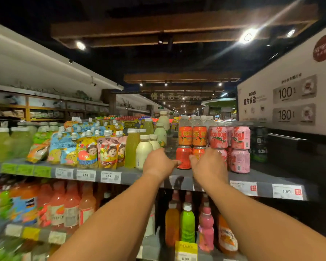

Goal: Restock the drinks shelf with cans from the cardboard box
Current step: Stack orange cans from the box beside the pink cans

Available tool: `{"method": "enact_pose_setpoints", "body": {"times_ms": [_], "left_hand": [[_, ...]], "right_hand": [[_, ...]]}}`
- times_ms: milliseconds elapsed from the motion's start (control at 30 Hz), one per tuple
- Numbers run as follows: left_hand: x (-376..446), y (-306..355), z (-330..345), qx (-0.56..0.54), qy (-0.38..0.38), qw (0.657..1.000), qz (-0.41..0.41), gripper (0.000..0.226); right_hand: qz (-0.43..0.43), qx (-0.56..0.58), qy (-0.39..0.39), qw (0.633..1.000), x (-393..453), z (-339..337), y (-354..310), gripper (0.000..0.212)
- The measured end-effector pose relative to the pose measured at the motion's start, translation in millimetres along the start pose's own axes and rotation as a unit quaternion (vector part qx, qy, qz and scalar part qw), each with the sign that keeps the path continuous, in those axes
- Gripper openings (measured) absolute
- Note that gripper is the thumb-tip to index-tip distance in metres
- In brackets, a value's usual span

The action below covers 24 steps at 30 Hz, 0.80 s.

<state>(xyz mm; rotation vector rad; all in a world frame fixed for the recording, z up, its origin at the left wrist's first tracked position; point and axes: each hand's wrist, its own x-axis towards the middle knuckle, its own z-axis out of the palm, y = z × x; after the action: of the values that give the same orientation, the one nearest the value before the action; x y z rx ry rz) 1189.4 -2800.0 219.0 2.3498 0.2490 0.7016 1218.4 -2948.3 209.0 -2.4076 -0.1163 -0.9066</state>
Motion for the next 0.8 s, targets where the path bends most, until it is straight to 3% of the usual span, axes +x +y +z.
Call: {"method": "enact_pose_setpoints", "body": {"times_ms": [100, 233, 467, 667, 800], "left_hand": [[-54, -32, 1, -0.017, 0.039, 0.997, -0.063, 0.069], [-156, -118, 9, -0.009, 0.077, 0.975, -0.206, 0.063], [-343, -248, -3, -0.008, 0.131, 0.879, -0.459, 0.059], [-445, -305, -20, -0.003, 0.163, 0.815, -0.556, 0.048], [-465, -349, -31, -0.024, 0.214, 0.774, -0.595, 0.070]], "right_hand": [[-0.054, 0.041, -0.025, 0.997, -46, 5, 2, 0.059], [-0.046, 0.104, -0.146, 0.983, -144, 42, 8, 0.059], [-0.064, 0.152, -0.337, 0.927, -325, 92, -12, 0.053], [-0.124, 0.122, -0.455, 0.873, -444, 129, -29, 0.064], [-0.148, 0.129, -0.494, 0.847, -475, 151, -56, 0.068]]}}
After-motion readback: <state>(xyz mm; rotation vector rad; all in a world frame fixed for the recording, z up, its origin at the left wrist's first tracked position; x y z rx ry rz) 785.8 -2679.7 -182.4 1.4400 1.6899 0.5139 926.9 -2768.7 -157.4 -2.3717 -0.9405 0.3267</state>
